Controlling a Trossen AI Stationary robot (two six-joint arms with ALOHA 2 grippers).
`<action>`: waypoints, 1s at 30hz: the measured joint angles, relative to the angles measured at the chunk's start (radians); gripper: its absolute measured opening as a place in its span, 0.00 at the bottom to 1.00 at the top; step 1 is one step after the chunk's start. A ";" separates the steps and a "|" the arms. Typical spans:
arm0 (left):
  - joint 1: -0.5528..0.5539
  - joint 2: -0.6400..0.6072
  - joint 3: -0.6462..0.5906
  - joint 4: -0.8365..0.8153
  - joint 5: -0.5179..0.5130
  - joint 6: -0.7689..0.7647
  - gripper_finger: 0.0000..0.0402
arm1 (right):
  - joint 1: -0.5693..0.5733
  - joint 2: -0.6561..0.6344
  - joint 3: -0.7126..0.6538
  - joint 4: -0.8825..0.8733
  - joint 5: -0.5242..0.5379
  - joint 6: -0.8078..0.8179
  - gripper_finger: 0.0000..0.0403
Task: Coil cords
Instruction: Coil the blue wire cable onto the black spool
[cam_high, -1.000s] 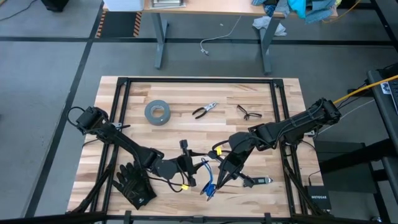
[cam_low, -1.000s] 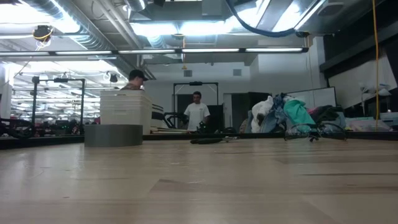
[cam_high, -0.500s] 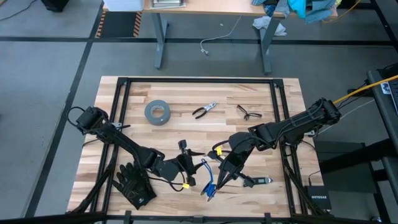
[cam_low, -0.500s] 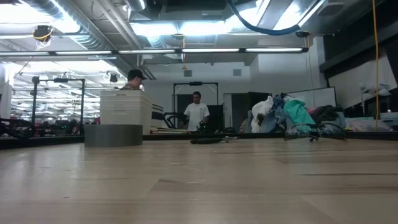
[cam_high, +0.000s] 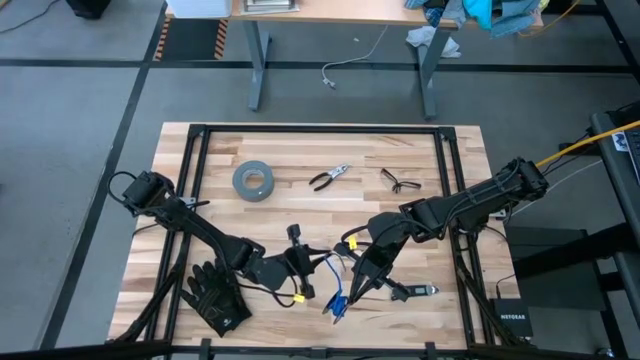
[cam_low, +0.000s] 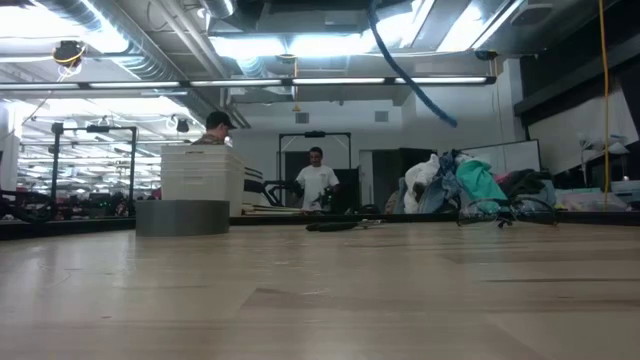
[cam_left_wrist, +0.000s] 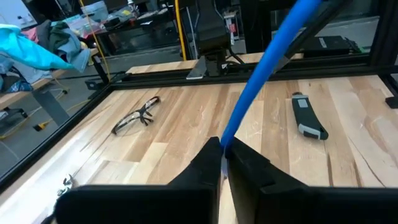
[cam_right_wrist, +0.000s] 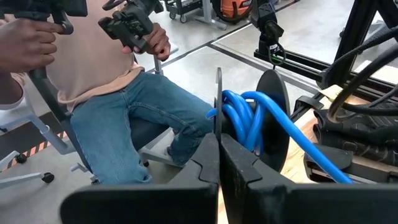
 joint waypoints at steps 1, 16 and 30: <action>0.003 0.000 0.000 0.001 0.000 -0.007 0.02 | 0.000 0.000 0.000 0.000 0.000 0.000 0.00; 0.026 0.001 0.000 -0.023 0.157 -0.037 0.01 | 0.001 0.000 0.000 0.058 0.111 -0.104 0.00; -0.040 0.002 0.000 -0.209 0.257 -0.168 0.00 | 0.001 0.000 0.000 -0.002 0.377 -0.104 0.00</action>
